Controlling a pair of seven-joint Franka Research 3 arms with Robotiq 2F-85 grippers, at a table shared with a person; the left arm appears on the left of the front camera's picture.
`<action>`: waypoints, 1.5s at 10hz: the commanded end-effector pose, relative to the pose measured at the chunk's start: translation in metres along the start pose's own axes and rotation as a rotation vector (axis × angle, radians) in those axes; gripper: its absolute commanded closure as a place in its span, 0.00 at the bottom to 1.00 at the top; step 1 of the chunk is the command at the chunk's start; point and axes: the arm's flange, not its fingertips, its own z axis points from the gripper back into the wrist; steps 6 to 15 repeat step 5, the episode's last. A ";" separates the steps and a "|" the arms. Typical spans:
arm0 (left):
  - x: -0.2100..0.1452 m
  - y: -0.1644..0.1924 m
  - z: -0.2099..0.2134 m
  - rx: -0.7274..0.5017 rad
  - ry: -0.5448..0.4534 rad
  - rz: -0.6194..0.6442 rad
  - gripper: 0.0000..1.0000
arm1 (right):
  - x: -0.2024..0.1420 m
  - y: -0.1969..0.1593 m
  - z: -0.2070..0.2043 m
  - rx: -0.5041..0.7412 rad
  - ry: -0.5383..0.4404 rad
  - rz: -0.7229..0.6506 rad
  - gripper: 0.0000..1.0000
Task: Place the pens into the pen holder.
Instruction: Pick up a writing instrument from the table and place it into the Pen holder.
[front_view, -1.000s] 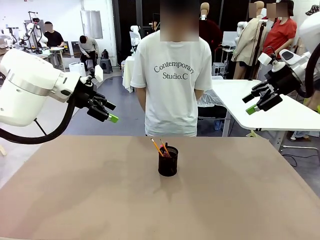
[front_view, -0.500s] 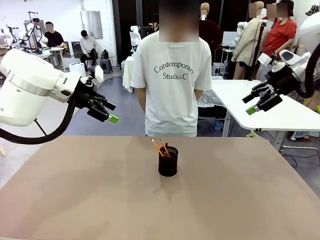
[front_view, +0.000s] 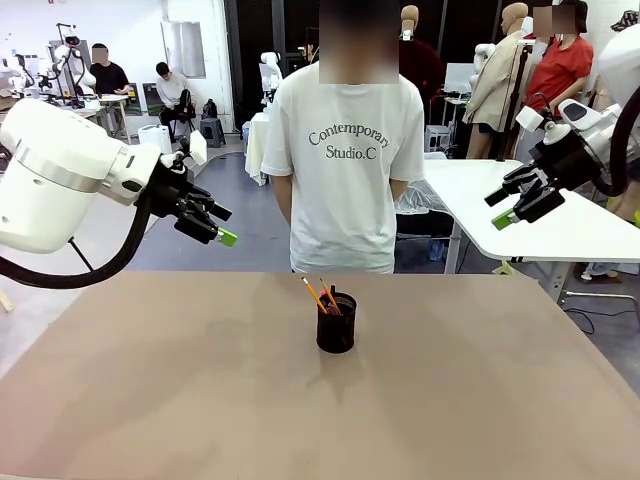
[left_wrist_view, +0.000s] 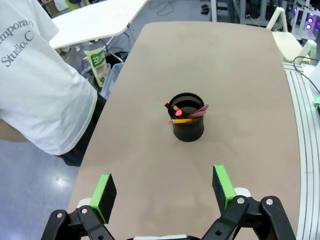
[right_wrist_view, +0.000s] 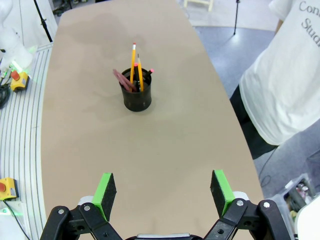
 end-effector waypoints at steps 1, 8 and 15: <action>0.000 0.001 0.001 0.002 0.000 0.001 0.00 | 0.003 0.003 0.001 0.001 0.015 -0.019 0.00; 0.000 0.001 0.001 0.002 0.000 0.001 0.00 | 0.003 0.003 0.001 0.001 0.015 -0.019 0.00; 0.000 0.001 0.001 0.002 0.000 0.001 0.00 | 0.003 0.003 0.001 0.001 0.015 -0.019 0.00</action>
